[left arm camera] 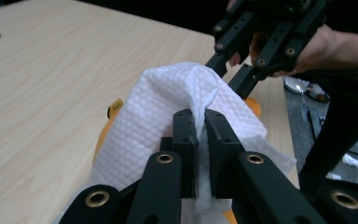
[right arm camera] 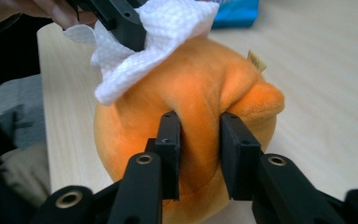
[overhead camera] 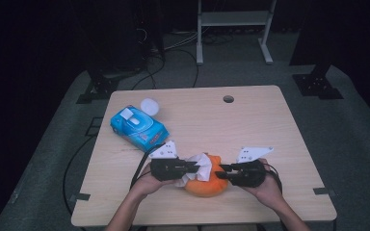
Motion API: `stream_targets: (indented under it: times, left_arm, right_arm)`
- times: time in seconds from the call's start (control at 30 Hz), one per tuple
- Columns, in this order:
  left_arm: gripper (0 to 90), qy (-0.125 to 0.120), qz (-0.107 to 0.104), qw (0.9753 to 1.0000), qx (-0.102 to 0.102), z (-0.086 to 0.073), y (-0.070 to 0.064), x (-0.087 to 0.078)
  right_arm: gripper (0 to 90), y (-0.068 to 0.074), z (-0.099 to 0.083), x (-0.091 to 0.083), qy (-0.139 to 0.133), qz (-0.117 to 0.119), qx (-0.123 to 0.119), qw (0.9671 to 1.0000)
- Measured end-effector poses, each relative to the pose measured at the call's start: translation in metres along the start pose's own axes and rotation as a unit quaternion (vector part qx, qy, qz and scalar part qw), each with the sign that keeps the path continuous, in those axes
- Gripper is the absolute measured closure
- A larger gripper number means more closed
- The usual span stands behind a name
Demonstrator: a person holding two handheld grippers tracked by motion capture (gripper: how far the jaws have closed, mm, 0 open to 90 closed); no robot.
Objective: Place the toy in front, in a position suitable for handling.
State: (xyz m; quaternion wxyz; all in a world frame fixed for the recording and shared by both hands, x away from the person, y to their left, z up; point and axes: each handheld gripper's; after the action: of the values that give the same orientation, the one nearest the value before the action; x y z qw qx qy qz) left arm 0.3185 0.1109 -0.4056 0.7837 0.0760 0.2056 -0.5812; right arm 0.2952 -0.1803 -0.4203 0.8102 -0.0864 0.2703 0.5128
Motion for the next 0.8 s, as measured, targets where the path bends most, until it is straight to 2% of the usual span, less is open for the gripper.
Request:
stream_targets:
  times: [0.07,0.1,0.17,0.2,0.23,0.27,0.33,0.43,0.5,0.57,0.63,0.67,0.73,0.8]
  left_arm:
    - [83.3,-0.001,0.005,1.0000,-0.001,0.000,0.002,-0.001]
    - [83.3,0.001,0.011,0.9999,-0.002,-0.002,0.003,-0.002]
    - [83.3,0.015,0.018,0.9997,-0.007,-0.008,0.008,0.000]
    - [83.2,0.025,0.019,0.9994,-0.011,-0.013,0.011,0.001]
    - [83.2,0.025,0.009,0.9993,-0.025,-0.018,0.014,0.002]
    - [83.1,0.026,-0.001,0.9991,-0.033,-0.021,0.015,0.003]
    - [83.2,0.035,-0.009,0.9989,-0.029,-0.024,0.015,0.003]
    - [83.3,0.043,-0.020,0.9986,-0.022,-0.022,0.014,0.003]
    - [83.3,0.048,-0.033,0.9980,-0.025,-0.022,0.013,0.004]
    - [83.3,0.048,-0.034,0.9979,-0.027,-0.023,0.011,0.006]
    - [83.3,0.046,-0.030,0.9982,-0.027,-0.023,0.011,0.007]
    - [83.3,0.042,-0.030,0.9983,-0.028,-0.022,0.011,0.007]
    - [83.6,0.033,-0.031,0.9987,-0.025,-0.018,0.010,0.007]
    - [83.8,0.026,-0.028,0.9992,-0.015,-0.011,0.006,0.007]
  right_arm:
    - [71.5,0.002,0.001,-0.001,-0.003,-0.011,-0.016,0.9998]
    - [71.2,0.002,0.001,-0.001,0.000,-0.008,-0.020,0.9998]
    - [68.2,0.001,0.001,-0.001,0.002,0.004,-0.016,0.9999]
    - [63.8,-0.001,0.000,-0.002,0.007,0.016,-0.013,0.9998]
    - [59.2,-0.003,-0.001,-0.003,0.009,0.027,-0.008,0.9996]
    - [55.1,-0.005,-0.002,-0.005,0.004,0.036,-0.001,0.9994]
    - [46.7,-0.013,-0.003,-0.008,-0.002,0.049,0.027,0.9984]
    - [35.6,-0.022,-0.008,-0.006,-0.003,0.052,0.063,0.9967]
    - [31.7,-0.026,-0.011,0.001,0.005,0.068,0.083,0.9942]
    - [28.5,-0.026,-0.013,0.011,0.015,0.088,0.099,0.9910]
    - [34.4,-0.027,-0.013,0.015,0.018,0.086,0.110,0.9900]
    - [42.0,-0.026,-0.012,0.015,0.024,0.084,0.115,0.9895]
    - [58.2,-0.021,-0.007,0.011,0.032,0.065,0.087,0.9936]
    - [66.6,-0.009,-0.002,0.007,0.031,0.036,0.037,0.9982]
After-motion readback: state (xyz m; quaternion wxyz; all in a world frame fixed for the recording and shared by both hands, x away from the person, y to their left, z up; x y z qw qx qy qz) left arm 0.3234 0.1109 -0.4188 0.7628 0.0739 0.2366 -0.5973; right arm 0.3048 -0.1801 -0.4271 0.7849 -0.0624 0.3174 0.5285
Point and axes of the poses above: each handheld gripper's, and its own axes: x roughly forward along the jaws, z roughly out of its top, y roughly to its left, and after that the axes turned 2 degrees about z, right-handed
